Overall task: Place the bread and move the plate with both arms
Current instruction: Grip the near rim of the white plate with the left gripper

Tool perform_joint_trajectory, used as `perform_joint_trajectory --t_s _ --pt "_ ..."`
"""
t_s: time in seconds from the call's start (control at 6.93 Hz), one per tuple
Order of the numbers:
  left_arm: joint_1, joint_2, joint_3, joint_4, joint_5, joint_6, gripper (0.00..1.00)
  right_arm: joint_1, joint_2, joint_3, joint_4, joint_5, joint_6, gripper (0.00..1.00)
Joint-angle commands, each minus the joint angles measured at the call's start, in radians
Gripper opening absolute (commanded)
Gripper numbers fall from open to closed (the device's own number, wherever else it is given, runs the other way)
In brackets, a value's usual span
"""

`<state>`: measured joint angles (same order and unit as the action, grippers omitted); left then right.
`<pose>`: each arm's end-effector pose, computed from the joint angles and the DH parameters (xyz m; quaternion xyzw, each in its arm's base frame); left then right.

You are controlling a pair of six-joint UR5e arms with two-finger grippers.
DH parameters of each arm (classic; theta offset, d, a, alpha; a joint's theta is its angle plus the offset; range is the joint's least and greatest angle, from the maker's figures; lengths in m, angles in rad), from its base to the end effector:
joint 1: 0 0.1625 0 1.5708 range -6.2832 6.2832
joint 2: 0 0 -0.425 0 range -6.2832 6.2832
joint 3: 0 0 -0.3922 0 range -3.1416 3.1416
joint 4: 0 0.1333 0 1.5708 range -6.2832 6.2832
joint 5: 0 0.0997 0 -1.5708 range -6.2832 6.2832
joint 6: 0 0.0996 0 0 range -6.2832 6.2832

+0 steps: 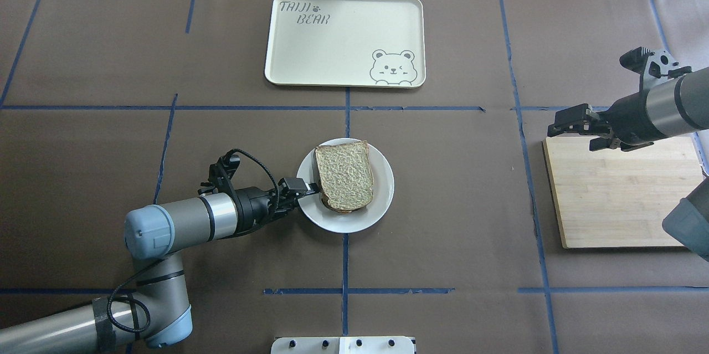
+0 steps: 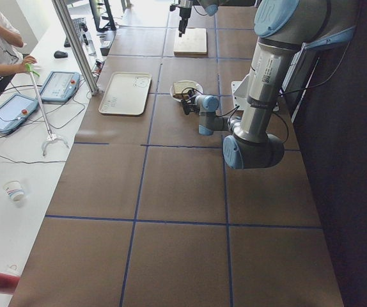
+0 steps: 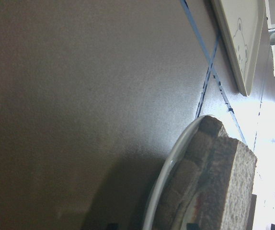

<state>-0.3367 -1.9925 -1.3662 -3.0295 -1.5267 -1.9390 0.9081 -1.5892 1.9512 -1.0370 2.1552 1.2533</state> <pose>0.5637 -0.3432 0.3562 0.0030 0.7432 -0.2463 0.6221 -0.2373 -0.4314 0.4226 0.0261 -0.4886 0.1318 0.8621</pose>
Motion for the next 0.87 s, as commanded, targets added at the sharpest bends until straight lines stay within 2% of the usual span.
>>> perform_joint_trajectory --t_s 0.0,0.14,0.43,0.72 --pt "0.002 -0.006 0.009 -0.002 -0.001 0.000 0.32 0.000 0.000 0.000 0.000 0.000 0.000 0.99" --pt "0.007 -0.006 0.007 -0.002 -0.001 0.000 0.29 0.000 -0.002 0.000 0.000 0.000 0.000 0.99" --pt "0.007 -0.006 0.007 -0.024 0.000 0.000 0.14 0.000 -0.003 0.000 0.000 0.000 0.000 0.99" --pt "0.005 -0.009 -0.002 -0.038 0.000 -0.005 0.08 0.002 -0.005 0.003 0.000 0.002 0.000 0.99"
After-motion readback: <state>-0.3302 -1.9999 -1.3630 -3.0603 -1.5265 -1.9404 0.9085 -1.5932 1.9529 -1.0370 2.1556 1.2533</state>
